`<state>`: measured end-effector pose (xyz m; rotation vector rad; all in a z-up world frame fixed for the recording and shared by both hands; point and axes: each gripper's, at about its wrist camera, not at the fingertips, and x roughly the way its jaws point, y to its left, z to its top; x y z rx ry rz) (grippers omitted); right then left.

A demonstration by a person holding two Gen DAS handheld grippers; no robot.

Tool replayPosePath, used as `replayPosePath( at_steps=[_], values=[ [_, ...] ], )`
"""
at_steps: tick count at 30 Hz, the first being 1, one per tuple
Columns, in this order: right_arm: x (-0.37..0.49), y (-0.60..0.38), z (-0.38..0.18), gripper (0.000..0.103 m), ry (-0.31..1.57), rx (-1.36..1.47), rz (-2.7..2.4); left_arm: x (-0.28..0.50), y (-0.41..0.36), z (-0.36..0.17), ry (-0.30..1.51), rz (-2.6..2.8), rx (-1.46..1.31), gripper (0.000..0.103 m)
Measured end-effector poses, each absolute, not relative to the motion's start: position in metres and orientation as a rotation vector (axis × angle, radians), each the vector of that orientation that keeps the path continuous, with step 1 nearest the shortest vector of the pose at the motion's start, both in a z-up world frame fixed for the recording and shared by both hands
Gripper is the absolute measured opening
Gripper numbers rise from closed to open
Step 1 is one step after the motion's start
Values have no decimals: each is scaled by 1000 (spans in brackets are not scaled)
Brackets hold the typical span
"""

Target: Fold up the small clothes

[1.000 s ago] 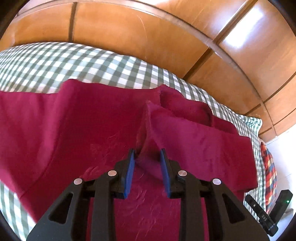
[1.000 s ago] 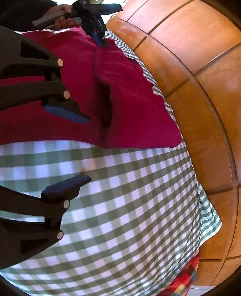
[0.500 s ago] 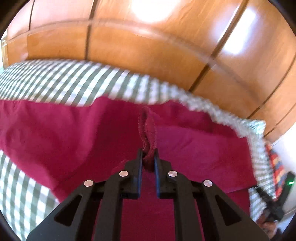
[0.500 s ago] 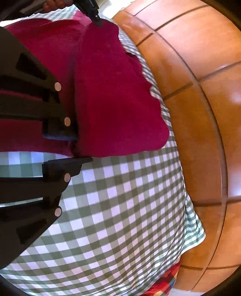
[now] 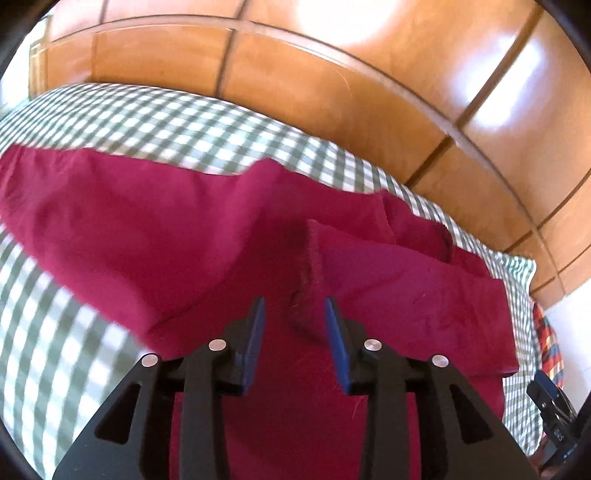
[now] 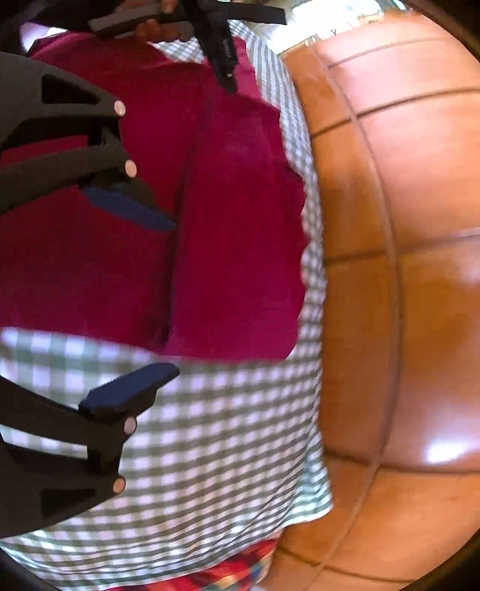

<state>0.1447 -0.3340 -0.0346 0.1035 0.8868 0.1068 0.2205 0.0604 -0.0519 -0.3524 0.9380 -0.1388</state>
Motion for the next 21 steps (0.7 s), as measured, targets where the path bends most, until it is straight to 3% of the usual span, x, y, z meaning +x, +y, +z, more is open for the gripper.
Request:
replayPosePath(
  at_steps=[4, 11, 14, 21],
  values=[
    [155, -291, -52, 76, 900, 30, 160, 192, 107, -47, 918, -67, -377, 32],
    [152, -250, -95, 77, 941, -101, 145, 154, 265, -61, 883, 221, -636, 32],
    [154, -255, -104, 81, 944, -64, 129, 147, 330, -61, 816, 351, -748, 32],
    [156, -260, -109, 86, 955, -36, 128, 171, 397, -60, 762, 476, -852, 32]
  ],
)
